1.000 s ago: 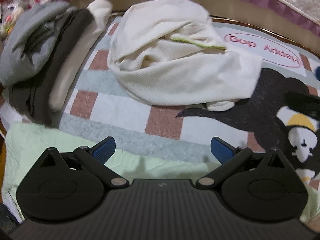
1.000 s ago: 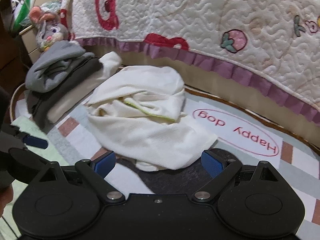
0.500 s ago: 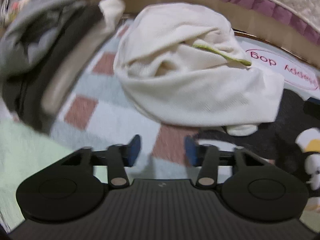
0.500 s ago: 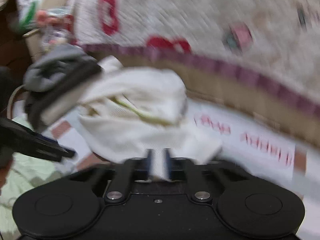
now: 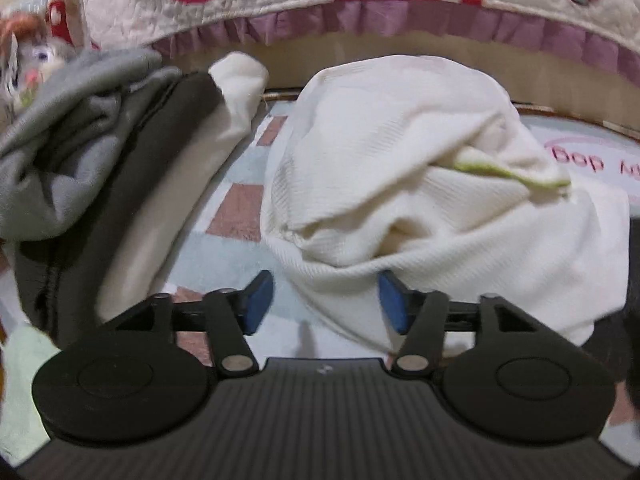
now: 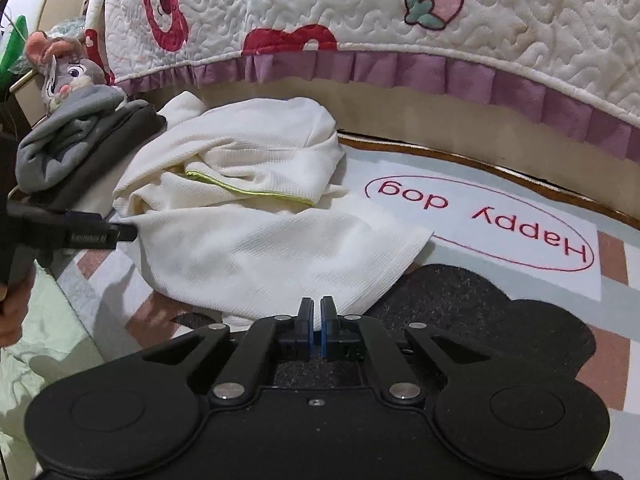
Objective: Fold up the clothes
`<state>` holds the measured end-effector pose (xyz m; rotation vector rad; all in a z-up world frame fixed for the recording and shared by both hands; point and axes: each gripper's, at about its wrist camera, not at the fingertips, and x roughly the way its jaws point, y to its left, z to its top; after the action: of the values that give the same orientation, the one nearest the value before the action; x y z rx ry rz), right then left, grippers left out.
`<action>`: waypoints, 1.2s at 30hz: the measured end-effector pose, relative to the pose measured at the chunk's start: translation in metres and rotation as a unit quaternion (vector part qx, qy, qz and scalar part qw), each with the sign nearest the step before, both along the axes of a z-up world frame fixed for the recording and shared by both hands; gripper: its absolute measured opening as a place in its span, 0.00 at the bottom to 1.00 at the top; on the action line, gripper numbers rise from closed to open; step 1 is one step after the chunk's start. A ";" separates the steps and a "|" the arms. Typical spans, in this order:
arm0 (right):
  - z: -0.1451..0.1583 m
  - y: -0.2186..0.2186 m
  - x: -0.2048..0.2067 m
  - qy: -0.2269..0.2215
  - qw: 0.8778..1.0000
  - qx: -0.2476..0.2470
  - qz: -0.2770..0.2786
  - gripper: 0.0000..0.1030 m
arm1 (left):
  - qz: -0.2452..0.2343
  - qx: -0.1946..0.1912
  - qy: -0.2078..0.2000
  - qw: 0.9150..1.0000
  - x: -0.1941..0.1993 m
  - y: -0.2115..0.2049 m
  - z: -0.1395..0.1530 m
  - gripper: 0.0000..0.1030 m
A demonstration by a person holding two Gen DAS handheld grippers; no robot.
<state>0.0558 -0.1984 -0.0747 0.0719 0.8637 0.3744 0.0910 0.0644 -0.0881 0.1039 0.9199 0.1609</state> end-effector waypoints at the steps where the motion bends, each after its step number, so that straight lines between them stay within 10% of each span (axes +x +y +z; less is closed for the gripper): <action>1: -0.001 0.000 0.001 0.001 1.000 0.000 -0.001 0.05 | 0.005 -0.012 0.001 1.000 0.003 0.004 0.000 0.59; 10: -0.019 0.012 -0.003 0.025 0.999 -0.002 0.031 0.05 | -0.032 -0.005 0.020 0.999 0.049 0.006 -0.017 0.55; 14: -0.026 0.015 -0.002 0.030 0.999 0.008 0.034 0.05 | 0.013 -0.076 0.023 0.997 0.053 0.023 -0.028 0.67; 17: -0.030 0.013 0.001 0.034 0.999 0.007 0.029 0.05 | -0.005 -0.029 0.021 0.999 0.055 0.014 -0.038 0.76; 18: -0.031 0.012 0.003 0.036 0.999 0.006 0.026 0.05 | -0.033 -0.003 0.013 0.999 0.054 0.007 -0.039 0.69; 20: -0.035 0.009 0.005 0.041 0.999 0.007 0.019 0.06 | -0.076 0.058 0.004 0.995 0.046 -0.012 -0.037 0.18; 23: -0.039 0.006 0.007 0.050 0.999 0.011 0.011 0.06 | -0.093 0.141 0.001 0.986 0.030 -0.038 -0.028 0.13; 33: -0.038 0.011 0.006 0.053 0.997 0.053 0.007 0.11 | -0.010 0.192 -0.126 0.973 -0.045 0.003 0.070 0.06; 36: -0.039 0.006 0.007 0.041 0.997 0.064 -0.013 0.13 | 0.017 0.258 -0.150 0.954 -0.059 0.018 0.067 0.00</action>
<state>0.0632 -0.1929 -0.1133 0.2188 0.9186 0.4044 0.0317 0.0819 -0.0215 0.5348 0.5578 0.4374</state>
